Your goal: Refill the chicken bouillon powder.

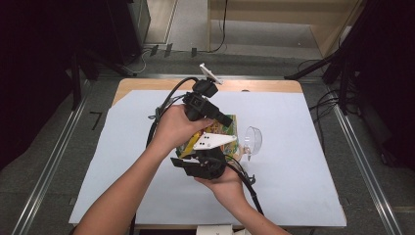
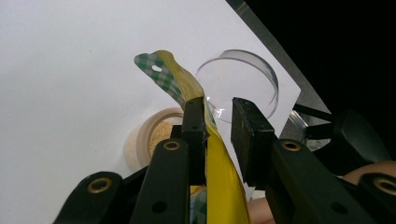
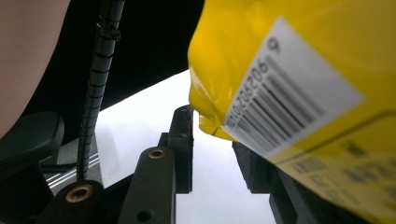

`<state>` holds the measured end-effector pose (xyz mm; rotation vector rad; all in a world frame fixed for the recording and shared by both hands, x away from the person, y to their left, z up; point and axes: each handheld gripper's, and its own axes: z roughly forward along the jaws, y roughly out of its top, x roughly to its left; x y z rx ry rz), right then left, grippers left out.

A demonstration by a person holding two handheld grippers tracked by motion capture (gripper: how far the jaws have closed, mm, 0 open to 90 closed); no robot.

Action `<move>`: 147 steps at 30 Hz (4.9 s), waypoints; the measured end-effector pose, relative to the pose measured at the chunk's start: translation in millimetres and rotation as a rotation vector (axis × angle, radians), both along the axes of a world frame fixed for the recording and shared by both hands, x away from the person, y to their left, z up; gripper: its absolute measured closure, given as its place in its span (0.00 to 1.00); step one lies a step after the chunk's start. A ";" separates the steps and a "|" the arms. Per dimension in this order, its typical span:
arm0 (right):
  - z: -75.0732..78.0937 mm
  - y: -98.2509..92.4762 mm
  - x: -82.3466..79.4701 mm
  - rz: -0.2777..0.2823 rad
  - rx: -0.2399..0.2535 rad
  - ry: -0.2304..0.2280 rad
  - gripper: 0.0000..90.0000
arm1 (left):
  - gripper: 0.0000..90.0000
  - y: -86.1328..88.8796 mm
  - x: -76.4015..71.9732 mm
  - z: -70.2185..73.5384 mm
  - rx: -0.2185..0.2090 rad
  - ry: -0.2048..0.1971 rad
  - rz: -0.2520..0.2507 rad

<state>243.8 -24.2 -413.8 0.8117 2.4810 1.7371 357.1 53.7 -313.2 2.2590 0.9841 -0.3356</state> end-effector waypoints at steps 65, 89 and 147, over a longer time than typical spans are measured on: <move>-41.3 14.0 -12.6 0.094 -0.101 -0.048 0.54 | 1.00 41.6 -37.7 -16.3 0.020 -0.086 -0.069; -47.2 2.1 -8.4 0.084 -0.125 -0.082 0.57 | 0.97 62.1 -37.9 -21.5 0.017 -0.063 -0.055; -49.0 3.5 -11.8 0.092 -0.134 -0.121 0.52 | 0.99 74.4 -34.0 -24.5 -0.049 -0.111 -0.185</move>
